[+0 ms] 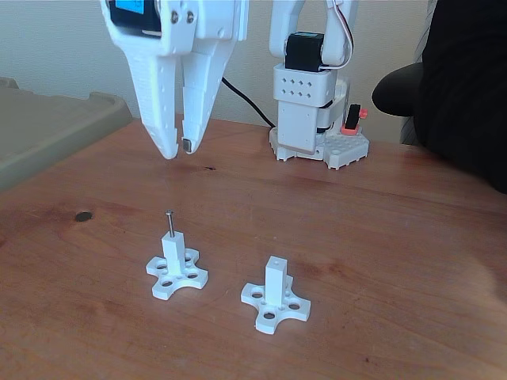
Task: Grab the screw and set it in the hole.
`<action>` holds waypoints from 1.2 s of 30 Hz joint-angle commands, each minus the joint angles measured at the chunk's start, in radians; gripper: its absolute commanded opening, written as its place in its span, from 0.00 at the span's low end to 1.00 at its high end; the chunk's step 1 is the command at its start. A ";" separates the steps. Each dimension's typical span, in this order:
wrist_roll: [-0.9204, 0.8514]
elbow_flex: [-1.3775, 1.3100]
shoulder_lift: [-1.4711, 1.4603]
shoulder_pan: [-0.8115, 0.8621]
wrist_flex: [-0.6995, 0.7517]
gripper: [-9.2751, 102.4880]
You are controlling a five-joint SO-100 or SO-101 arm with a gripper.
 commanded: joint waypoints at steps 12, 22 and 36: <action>0.017 -0.164 -0.117 0.008 -0.011 0.15; 0.021 -0.206 -0.181 0.009 -0.018 0.16; 0.037 -0.196 -0.192 -0.025 -0.026 0.16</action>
